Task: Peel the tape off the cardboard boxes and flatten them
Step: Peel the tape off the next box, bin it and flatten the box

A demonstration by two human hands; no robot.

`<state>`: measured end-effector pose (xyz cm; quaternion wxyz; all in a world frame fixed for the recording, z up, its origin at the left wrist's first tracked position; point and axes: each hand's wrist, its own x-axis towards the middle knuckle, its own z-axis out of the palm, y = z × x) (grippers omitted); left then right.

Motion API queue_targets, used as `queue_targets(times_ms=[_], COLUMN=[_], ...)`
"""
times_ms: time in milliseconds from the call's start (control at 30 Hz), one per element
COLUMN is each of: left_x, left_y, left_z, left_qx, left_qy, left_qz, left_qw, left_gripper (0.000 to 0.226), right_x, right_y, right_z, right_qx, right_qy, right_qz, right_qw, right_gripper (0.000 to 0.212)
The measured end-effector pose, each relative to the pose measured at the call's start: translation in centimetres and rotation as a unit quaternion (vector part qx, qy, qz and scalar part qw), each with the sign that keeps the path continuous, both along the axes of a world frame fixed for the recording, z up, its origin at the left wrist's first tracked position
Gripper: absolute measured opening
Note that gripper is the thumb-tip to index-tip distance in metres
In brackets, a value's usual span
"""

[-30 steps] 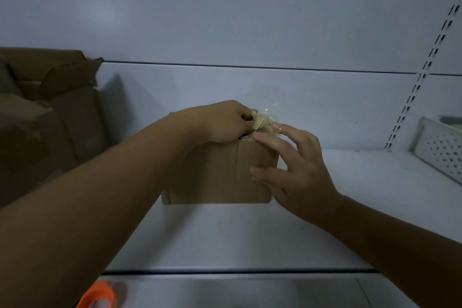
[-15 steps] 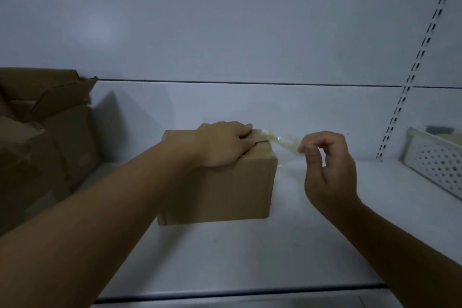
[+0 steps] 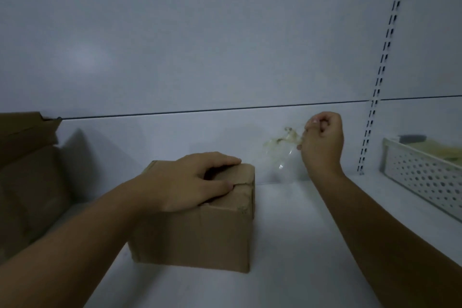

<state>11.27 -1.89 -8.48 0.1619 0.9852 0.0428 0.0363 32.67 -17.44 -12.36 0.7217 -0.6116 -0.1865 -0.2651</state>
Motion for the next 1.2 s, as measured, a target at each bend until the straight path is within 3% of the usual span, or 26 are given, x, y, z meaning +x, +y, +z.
queue_targets(times_ms=[200, 333, 400, 500, 600, 700, 800, 867, 933, 1067, 1200], left_x=[1.5, 1.8, 1.9, 1.7, 1.5, 2.1, 3.2, 3.8, 4.1, 4.2, 4.9], left_y=[0.3, 0.9, 0.9, 0.2, -0.8, -1.8, -3.0, -3.3, -3.4, -4.3, -6.7], left_z=[-0.1, -0.5, -0.7, -0.6, -0.1, 0.9, 2.2, 2.7, 3.1, 4.5, 6.0], left_qx=[-0.039, -0.058, -0.043, 0.020, 0.099, 0.002, -0.164, -0.117, -0.035, 0.021, 0.055], left_qy=[0.020, 0.004, -0.012, -0.046, -0.149, -0.261, -0.215, -0.188, -0.223, -0.300, -0.309], left_qz=[-0.027, -0.030, -0.023, -0.022, -0.025, 0.026, 0.005, -0.003, 0.003, -0.029, -0.068], left_qw=[0.999, 0.998, 0.999, 0.999, 0.984, 0.965, 0.963, 0.975, 0.974, 0.953, 0.947], left_gripper=[0.051, 0.055, 0.054, 0.050, 0.045, 0.047, 0.073, 0.085, 0.090, 0.070, 0.039], right_x=[3.1, 5.1, 5.1, 3.4, 1.2, -1.0, -3.4, -4.5, -5.4, -6.4, -6.9], right_y=[-0.8, -3.0, -3.9, -3.0, -2.2, -1.7, -1.1, -1.3, -2.4, -6.4, -12.5], right_z=[-2.3, -2.2, -2.0, -1.8, -0.7, 0.1, 0.7, 1.7, 2.9, 5.6, 7.6], right_qx=[-0.160, -0.103, -0.073, 0.023, 0.093, 0.106, 0.086, 0.074, 0.064, 0.028, -0.065], right_qy=[-0.044, 0.045, 0.097, 0.140, 0.131, 0.086, 0.066, 0.074, 0.085, 0.101, 0.095], right_qz=[-0.053, -0.113, -0.060, 0.119, 0.226, 0.332, 0.399, 0.441, 0.490, 0.524, 0.430], right_qw=[0.985, 0.987, 0.991, 0.983, 0.961, 0.933, 0.911, 0.891, 0.865, 0.845, 0.896], right_gripper=[0.009, 0.008, 0.010, 0.017, 0.018, 0.017, 0.016, 0.017, 0.015, 0.002, 0.002])
